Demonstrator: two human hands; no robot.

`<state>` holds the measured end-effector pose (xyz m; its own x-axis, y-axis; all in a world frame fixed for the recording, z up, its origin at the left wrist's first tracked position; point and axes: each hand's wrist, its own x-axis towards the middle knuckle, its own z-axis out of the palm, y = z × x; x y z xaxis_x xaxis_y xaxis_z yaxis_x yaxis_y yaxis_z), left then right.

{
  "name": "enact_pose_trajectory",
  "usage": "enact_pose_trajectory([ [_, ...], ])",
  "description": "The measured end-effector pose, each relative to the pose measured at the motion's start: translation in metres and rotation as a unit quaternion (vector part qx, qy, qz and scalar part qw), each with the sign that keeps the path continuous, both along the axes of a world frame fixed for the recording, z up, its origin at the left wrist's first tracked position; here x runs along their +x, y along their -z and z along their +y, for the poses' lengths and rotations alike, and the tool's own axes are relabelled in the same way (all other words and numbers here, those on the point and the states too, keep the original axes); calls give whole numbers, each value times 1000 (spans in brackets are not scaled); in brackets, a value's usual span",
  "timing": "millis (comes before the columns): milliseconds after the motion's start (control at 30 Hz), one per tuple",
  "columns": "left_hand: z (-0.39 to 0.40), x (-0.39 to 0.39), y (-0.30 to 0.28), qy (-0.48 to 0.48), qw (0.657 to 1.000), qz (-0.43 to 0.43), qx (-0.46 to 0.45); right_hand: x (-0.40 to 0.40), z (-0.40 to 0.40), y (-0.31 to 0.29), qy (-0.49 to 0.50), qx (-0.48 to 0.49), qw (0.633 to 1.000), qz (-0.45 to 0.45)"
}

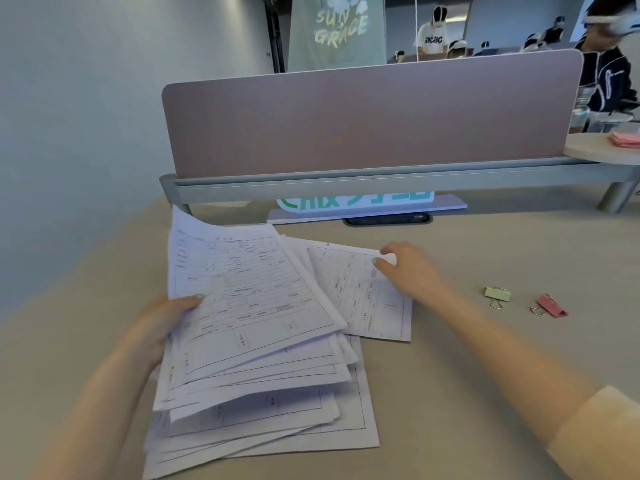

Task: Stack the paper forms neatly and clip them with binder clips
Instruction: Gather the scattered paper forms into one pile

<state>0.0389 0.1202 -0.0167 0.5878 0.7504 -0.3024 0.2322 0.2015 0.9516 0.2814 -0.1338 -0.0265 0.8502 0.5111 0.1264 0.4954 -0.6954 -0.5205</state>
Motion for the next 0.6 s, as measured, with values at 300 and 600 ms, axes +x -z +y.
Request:
enact_pose_trajectory([
  [300, 29, -70, 19, -84, 992, -11, -94, 22, 33, 17, 6, -87, 995, 53],
  [600, 9, -65, 21, -77, 989, -41, -116, 19, 4, 13, 15, -74, 995, 64],
])
